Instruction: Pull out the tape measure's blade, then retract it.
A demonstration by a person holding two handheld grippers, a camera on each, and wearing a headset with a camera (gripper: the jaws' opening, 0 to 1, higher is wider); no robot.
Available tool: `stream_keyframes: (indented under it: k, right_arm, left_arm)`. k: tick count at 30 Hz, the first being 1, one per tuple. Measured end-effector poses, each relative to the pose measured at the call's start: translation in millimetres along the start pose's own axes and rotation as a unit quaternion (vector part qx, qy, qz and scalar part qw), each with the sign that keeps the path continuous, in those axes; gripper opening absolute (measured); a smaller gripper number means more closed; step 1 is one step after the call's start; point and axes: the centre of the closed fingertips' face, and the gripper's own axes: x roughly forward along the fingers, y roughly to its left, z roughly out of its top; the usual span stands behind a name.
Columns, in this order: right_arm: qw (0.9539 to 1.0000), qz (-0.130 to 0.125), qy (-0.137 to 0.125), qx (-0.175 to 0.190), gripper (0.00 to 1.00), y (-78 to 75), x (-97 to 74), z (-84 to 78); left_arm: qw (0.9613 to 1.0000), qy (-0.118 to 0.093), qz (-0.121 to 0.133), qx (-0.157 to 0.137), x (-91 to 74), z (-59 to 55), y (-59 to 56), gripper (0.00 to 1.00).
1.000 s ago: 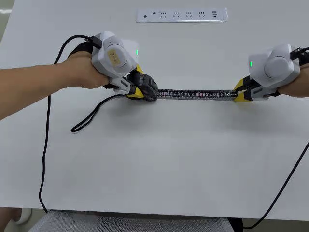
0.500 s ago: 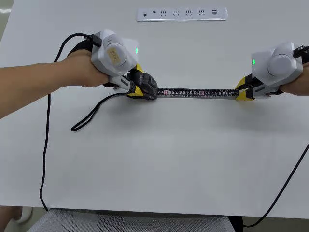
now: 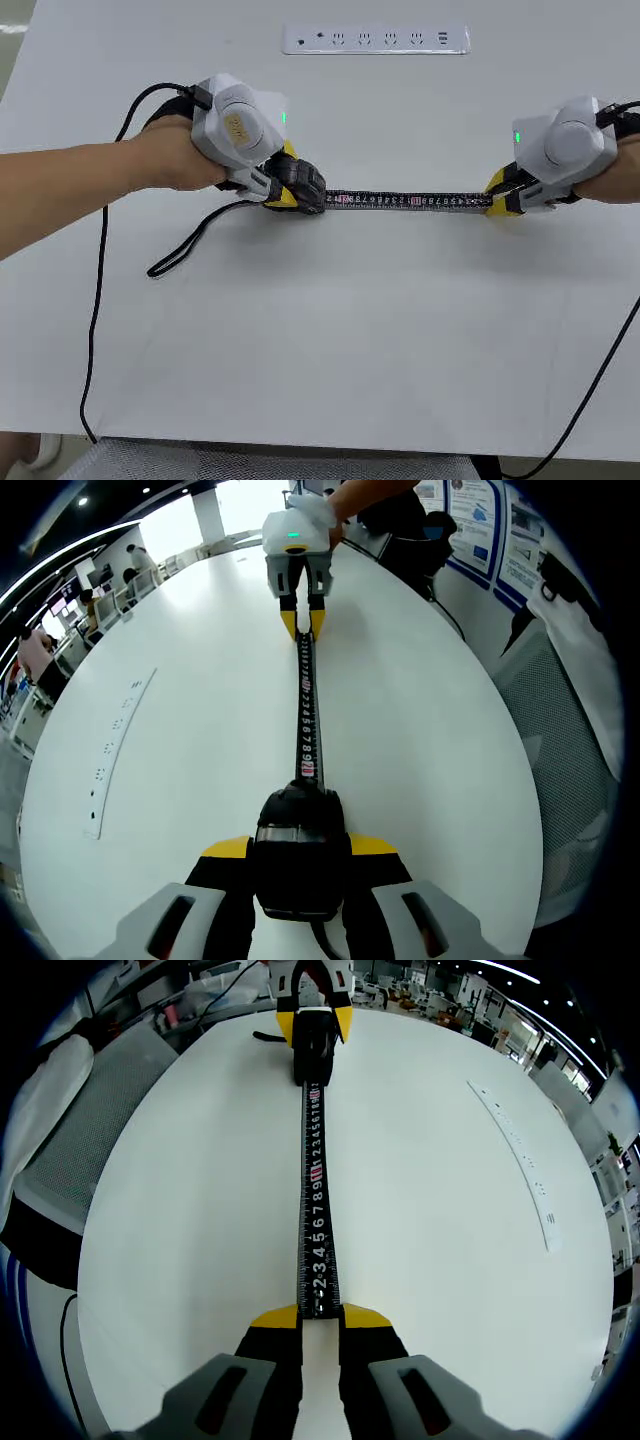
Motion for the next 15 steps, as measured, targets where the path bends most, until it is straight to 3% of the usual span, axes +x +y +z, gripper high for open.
stream_keyframes:
  k: [15]
  right_arm:
    - [0.9998, 0.007, 0.013, -0.015, 0.14, 1.5, -0.6, 1.1]
  left_arm:
    - [1.0, -0.009, -0.003, -0.003, 0.4, 0.6, 0.6, 0.32]
